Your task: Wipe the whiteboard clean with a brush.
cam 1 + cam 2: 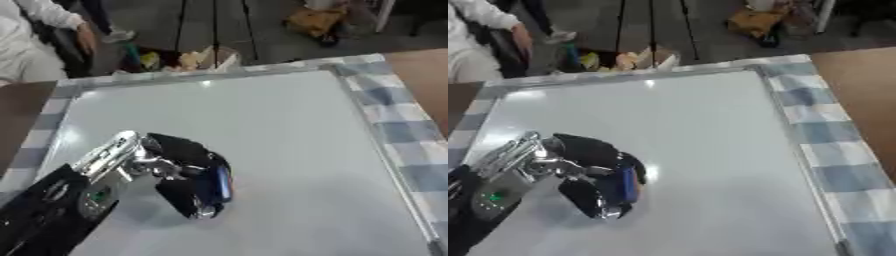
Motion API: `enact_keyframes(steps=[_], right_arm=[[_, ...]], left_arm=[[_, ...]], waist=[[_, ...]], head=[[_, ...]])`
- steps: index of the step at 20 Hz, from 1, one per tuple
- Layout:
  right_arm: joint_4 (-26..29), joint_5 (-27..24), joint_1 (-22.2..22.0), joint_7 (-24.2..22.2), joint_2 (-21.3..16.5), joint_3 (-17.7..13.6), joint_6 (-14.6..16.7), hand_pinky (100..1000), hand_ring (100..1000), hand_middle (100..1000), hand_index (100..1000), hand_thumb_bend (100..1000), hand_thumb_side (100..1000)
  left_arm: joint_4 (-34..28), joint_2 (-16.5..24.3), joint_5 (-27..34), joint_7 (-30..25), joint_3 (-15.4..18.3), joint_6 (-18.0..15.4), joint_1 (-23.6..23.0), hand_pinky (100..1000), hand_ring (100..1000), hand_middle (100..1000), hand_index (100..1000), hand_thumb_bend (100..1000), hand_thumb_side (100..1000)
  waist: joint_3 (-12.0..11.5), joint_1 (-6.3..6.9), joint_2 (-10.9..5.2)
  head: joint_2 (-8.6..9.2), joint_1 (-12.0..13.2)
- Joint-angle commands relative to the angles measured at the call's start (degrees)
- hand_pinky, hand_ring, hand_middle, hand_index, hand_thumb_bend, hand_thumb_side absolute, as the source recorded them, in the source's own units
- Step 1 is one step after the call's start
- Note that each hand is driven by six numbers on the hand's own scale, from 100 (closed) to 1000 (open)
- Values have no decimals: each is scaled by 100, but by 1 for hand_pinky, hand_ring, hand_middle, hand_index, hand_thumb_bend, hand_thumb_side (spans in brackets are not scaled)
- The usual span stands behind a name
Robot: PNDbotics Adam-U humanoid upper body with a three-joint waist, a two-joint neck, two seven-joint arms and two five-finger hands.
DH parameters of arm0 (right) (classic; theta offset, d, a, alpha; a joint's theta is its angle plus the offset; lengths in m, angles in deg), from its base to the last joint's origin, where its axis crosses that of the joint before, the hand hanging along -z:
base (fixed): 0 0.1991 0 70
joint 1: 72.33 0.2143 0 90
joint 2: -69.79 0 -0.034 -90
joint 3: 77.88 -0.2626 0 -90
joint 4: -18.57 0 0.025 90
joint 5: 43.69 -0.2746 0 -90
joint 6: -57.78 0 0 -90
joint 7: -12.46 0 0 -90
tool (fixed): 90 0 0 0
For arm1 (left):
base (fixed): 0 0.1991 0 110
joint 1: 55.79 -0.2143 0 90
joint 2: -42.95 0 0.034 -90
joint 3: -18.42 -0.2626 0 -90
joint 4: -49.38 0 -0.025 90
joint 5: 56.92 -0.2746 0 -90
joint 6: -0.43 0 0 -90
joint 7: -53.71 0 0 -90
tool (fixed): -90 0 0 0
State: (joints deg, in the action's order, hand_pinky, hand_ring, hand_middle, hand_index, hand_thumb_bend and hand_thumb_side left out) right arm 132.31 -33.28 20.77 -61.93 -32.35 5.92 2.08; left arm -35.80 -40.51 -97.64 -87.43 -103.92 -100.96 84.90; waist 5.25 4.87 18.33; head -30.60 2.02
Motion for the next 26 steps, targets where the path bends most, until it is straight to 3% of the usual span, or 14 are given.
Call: enact_keyframes(steps=[1,2,3,4,5,8,16,23,26], right_arm=[[85,-18,54,-55,-156,5,-5,785,812,685,859,100,992],[85,-16,54,-56,-154,6,-5,785,812,685,859,100,992],[85,-16,54,-55,-153,6,-5,785,812,685,859,100,992],[85,-17,55,-54,-151,7,-5,785,812,684,859,100,992],[85,-18,56,-54,-150,8,-5,785,812,684,859,100,992],[85,-19,54,-58,-148,12,-6,785,812,684,859,100,992],[85,-26,50,-82,-169,38,-10,785,812,682,859,100,992],[85,-24,54,-117,-164,54,-2,785,812,681,860,100,992],[85,-5,51,-132,-156,64,-1,785,813,681,860,100,994]], left_arm=[[121,-16,-119,-83,85,-64,74,818,987,1000,1000,561,996],[129,-28,-157,-83,89,-74,84,827,993,1000,1000,617,979],[144,-37,-193,-83,85,-89,88,827,993,1000,1000,617,979],[166,-51,-222,-83,73,-112,88,837,998,1000,1000,747,1000],[195,-65,-247,-83,60,-139,89,841,1000,1000,1000,816,1000],[247,-83,-313,-83,52,-215,94,850,1000,1000,1000,877,1000],[125,-52,-703,-83,110,-397,163,882,1000,1000,1000,837,961],[1,-92,-866,-83,179,-478,168,877,1000,1000,1000,796,989],[-121,-71,-917,-83,240,-433,158,872,1000,1000,1000,734,964]], waist=[[9,-29,-69],[13,-27,-69],[17,-26,-69],[24,-25,-69],[29,-25,-69],[34,-21,-71],[11,-4,-97],[7,-9,-90],[-8,-12,-85]], head=[[52,-50],[56,-52],[58,-52],[52,-51],[46,-51],[19,-47],[-78,-36],[-74,-60],[-71,-68]])
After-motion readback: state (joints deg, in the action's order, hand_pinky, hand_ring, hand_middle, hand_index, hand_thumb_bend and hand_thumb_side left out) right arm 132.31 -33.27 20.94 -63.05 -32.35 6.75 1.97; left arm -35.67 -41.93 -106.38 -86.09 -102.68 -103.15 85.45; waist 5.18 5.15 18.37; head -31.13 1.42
